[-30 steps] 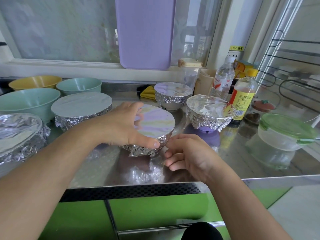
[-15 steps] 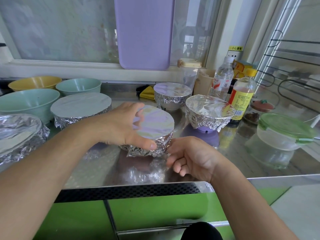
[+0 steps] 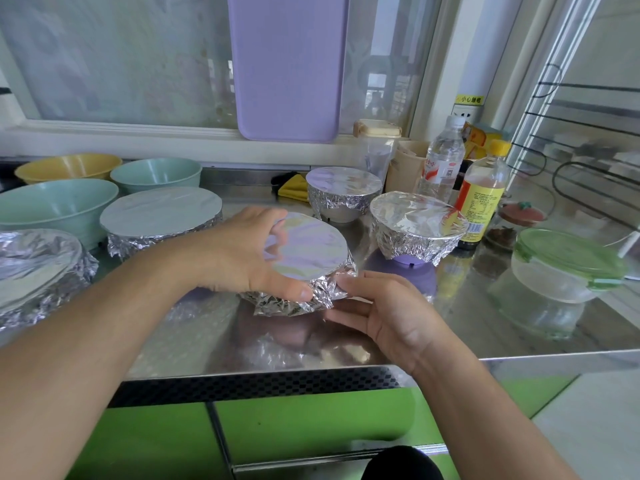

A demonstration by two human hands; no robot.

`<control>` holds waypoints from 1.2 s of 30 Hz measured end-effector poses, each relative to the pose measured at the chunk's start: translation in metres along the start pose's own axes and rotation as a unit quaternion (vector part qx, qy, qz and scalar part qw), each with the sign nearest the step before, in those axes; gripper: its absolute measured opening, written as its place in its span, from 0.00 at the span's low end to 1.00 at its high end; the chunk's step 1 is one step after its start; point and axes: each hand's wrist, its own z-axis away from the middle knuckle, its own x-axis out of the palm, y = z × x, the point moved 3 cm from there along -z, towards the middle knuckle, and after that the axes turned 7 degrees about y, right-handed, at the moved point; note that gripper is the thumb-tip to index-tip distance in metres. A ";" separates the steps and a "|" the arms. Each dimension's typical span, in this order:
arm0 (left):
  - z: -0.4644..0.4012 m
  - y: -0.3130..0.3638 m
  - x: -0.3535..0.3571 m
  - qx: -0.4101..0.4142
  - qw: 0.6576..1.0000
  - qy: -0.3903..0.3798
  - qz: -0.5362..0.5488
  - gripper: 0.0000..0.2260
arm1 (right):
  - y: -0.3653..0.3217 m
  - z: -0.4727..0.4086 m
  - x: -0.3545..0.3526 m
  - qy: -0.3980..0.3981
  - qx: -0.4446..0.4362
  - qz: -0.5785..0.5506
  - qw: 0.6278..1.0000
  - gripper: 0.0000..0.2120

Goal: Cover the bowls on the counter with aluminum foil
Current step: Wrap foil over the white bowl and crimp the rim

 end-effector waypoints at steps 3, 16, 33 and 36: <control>0.000 0.000 0.000 -0.003 1.000 -0.002 0.001 0.57 | 0.002 0.001 -0.002 -0.008 0.004 0.009 1.000 0.06; -0.003 -0.007 0.002 0.005 1.000 0.002 0.014 0.55 | -0.006 -0.013 0.004 0.020 0.040 0.140 0.989 0.03; -0.003 -0.006 0.002 0.015 1.000 0.010 -0.001 0.54 | 0.010 -0.001 0.014 0.065 -0.129 0.313 0.939 0.07; -0.003 -0.007 0.002 0.008 1.000 0.006 -0.007 0.56 | -0.004 0.002 0.004 0.047 -0.120 0.361 0.924 0.15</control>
